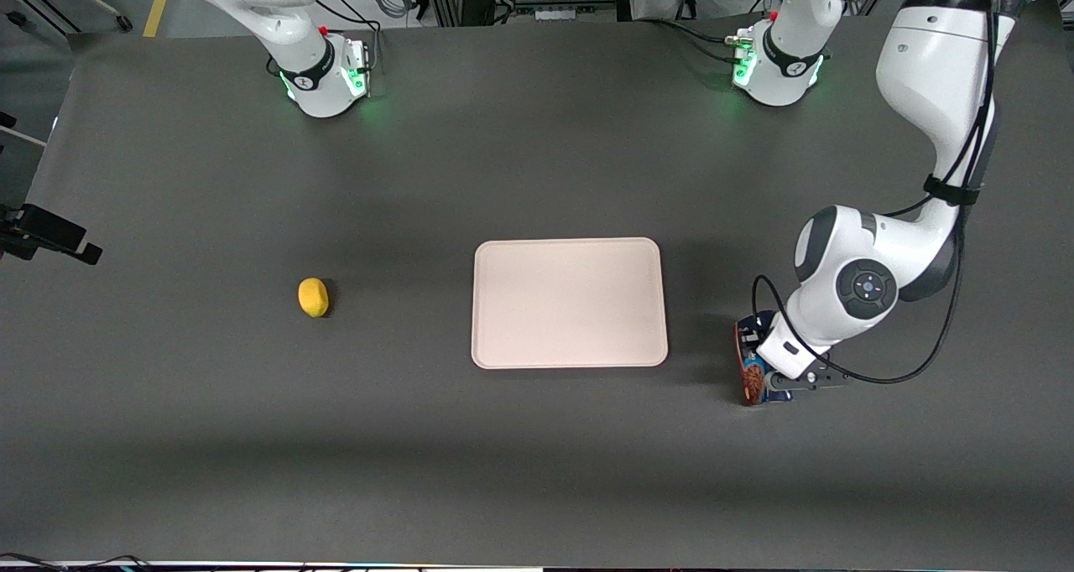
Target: Place cookie box on tray
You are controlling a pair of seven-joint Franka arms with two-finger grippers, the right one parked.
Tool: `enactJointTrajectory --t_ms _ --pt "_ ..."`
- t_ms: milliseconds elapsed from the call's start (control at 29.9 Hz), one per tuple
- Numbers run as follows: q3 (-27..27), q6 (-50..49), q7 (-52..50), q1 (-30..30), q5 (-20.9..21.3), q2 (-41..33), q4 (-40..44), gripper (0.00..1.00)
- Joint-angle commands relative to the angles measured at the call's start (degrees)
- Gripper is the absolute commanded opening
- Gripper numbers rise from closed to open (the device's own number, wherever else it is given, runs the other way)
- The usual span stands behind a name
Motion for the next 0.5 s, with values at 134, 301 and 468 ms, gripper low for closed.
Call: enactJointTrajectory --t_ms 134,301,468 --pt "0.1 0.7 -1.7 -0.3 2.7 0.9 0.5 1.00" --pt "-0.1 -0.3 -1.5 -0.1 2.5 0.2 1.8 1.00" --pt "-1.3 -4.9 -1.0 0.4 1.5 -3.0 3.9 1.00"
